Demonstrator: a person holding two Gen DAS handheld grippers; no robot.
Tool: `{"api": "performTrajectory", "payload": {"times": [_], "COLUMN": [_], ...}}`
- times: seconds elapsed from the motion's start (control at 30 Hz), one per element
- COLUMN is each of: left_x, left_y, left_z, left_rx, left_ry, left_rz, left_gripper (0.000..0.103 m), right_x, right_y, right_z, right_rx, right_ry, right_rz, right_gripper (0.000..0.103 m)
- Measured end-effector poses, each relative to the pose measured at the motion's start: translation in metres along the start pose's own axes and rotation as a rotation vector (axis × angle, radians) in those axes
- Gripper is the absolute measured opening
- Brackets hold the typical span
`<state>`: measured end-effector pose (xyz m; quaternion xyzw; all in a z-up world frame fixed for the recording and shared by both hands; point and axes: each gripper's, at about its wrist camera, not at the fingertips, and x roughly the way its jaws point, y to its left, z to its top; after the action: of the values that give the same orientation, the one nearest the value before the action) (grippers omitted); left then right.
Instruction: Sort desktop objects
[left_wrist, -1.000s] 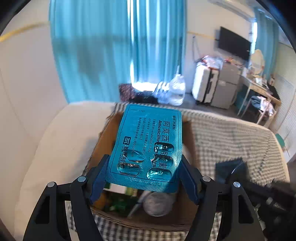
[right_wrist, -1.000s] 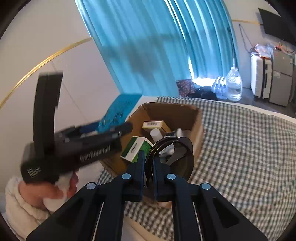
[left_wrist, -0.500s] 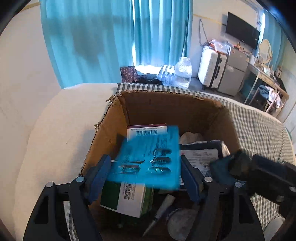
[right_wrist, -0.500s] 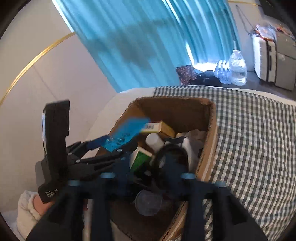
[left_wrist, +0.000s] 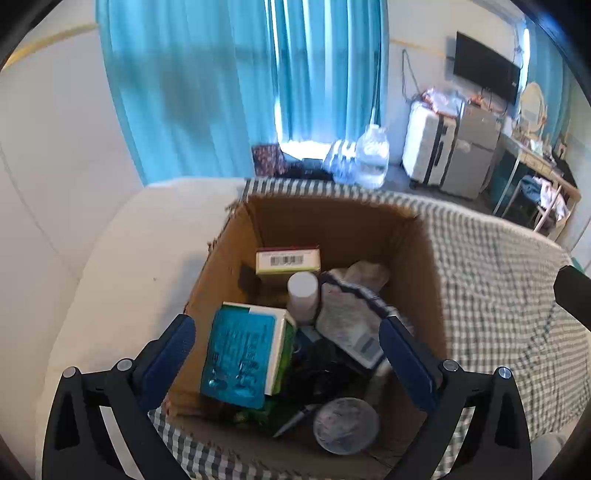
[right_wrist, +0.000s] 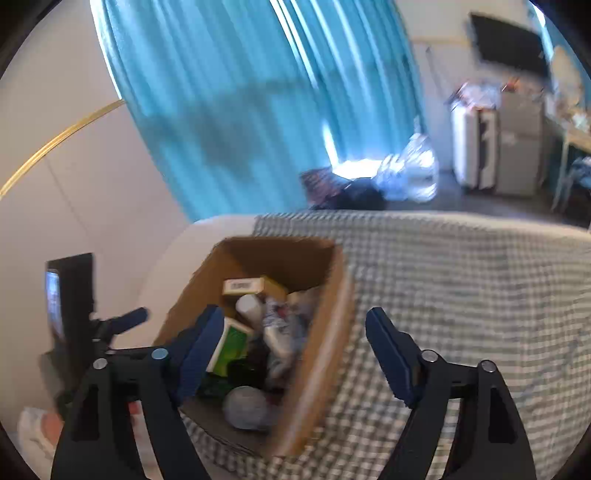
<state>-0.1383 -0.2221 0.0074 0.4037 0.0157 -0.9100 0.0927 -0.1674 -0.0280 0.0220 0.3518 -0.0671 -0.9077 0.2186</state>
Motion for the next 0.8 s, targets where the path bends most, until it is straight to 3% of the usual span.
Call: {"api": "performTrajectory", "payload": {"times": [0.13, 0.27, 0.6, 0.8], "left_x": [-0.042, -0.077, -0.149, -0.153], "left_y": [-0.01, -0.018, -0.036, -0.044], "left_z": [0.008, 0.02, 0.03, -0.011], "left_rx": [0.001, 0.001, 0.021, -0.04], "left_ry": [-0.071, -0.125, -0.245, -0.252], "left_rz": [0.001, 0.021, 0.006, -0.04], "left_gripper": [0.103, 0.103, 0.103, 0.103], "right_x": [-0.042, -0.083, -0.14, -0.144], "right_y": [-0.002, -0.004, -0.007, -0.011], "right_z": [0.007, 0.008, 0.007, -0.02], "right_rx": [-0.021, -0.032, -0.006, -0.014], "right_ry": [-0.062, -0.119, -0.174, -0.201], "right_rz": [-0.074, -0.221, -0.255, -0.274], "right_gripper": [0.091, 0.103, 0.103, 0.103]}}
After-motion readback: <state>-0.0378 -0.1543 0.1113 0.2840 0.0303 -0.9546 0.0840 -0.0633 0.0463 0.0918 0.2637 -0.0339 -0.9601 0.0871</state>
